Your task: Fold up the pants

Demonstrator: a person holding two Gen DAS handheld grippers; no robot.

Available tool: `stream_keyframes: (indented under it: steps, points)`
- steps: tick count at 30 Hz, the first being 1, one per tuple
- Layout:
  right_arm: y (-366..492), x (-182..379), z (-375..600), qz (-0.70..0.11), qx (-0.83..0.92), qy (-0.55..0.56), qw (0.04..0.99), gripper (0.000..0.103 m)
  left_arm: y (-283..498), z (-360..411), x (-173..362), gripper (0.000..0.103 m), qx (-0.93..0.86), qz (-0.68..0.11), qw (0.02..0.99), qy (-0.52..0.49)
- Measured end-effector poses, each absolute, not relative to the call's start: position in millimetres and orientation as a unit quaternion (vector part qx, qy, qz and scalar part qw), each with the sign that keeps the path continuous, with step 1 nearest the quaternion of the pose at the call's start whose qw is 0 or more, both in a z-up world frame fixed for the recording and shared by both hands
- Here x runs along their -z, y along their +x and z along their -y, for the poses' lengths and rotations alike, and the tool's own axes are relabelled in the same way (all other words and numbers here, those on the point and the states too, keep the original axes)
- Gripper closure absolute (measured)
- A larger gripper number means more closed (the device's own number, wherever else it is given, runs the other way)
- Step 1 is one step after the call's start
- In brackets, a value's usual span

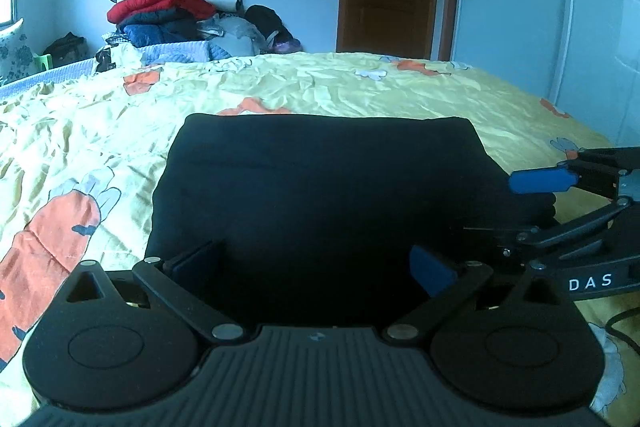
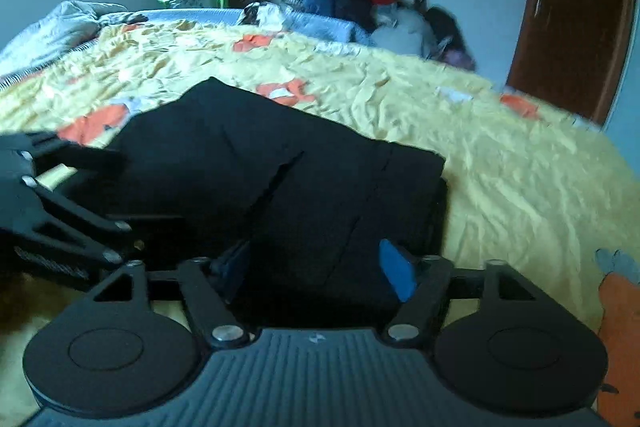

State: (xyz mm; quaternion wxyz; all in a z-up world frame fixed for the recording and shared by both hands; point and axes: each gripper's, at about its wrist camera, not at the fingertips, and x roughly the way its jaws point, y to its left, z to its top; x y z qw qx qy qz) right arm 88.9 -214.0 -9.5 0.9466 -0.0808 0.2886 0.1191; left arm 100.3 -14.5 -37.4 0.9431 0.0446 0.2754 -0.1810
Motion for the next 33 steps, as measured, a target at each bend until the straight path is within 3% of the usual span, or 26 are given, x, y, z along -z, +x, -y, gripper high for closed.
stream_keyframes:
  steps: [16,22,29,33]
  points:
    - [57,-8,212,-0.299,-0.097,-0.052,0.948,0.018,93,6,32,0.0,0.16,-0.274,0.948,0.019]
    - [39,-9,212,-0.309,-0.129,0.005,0.942,0.017,77,-8,23,0.0,0.146,-0.276,0.95,0.002]
    - [27,-3,204,-0.311,-0.124,0.019,0.942,0.013,56,-25,22,0.0,0.129,-0.282,0.951,-0.009]
    - [23,5,203,-0.305,-0.115,0.025,0.945,0.005,43,-33,24,0.0,0.118,-0.284,0.951,-0.017]
